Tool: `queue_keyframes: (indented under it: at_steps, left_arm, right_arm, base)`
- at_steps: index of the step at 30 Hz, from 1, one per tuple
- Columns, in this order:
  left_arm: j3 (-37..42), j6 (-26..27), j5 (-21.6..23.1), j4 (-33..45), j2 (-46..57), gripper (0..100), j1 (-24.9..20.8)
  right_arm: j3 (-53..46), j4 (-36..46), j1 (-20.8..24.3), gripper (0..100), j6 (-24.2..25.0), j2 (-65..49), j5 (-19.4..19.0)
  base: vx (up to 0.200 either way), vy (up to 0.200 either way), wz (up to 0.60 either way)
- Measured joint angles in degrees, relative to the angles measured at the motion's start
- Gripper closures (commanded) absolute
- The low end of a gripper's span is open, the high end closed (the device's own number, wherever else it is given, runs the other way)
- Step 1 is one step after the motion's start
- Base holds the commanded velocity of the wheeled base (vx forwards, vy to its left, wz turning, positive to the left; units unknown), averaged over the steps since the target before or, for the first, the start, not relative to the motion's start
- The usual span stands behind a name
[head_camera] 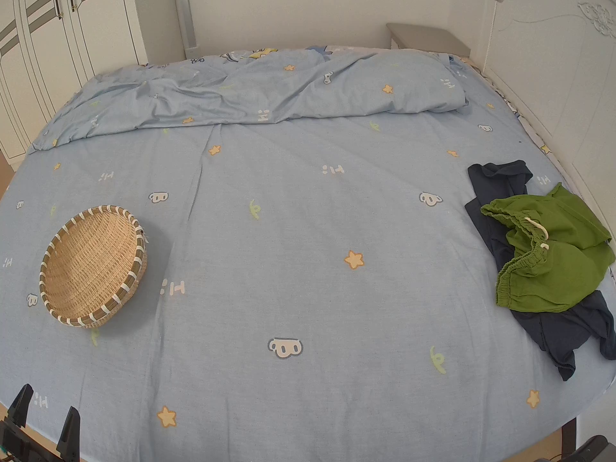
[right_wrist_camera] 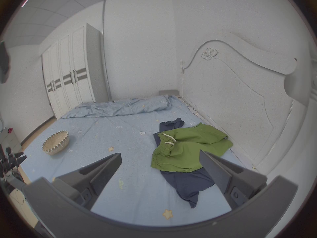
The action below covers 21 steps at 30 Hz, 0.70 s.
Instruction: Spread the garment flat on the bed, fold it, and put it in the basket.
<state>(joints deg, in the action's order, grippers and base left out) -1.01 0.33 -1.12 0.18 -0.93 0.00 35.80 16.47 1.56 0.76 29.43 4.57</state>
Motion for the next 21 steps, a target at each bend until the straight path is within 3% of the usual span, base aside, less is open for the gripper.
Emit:
queue_keyframes:
  at_steps: [21]
  left_arm:
    - [0.0, 0.0, 0.01, 0.0, 0.0, 0, 0.0]
  right_arm:
    - [26.26, -2.44, 4.89, 0, 1.32, 59.43, 19.86]
  base:
    - [0.0, 0.0, 0.0]
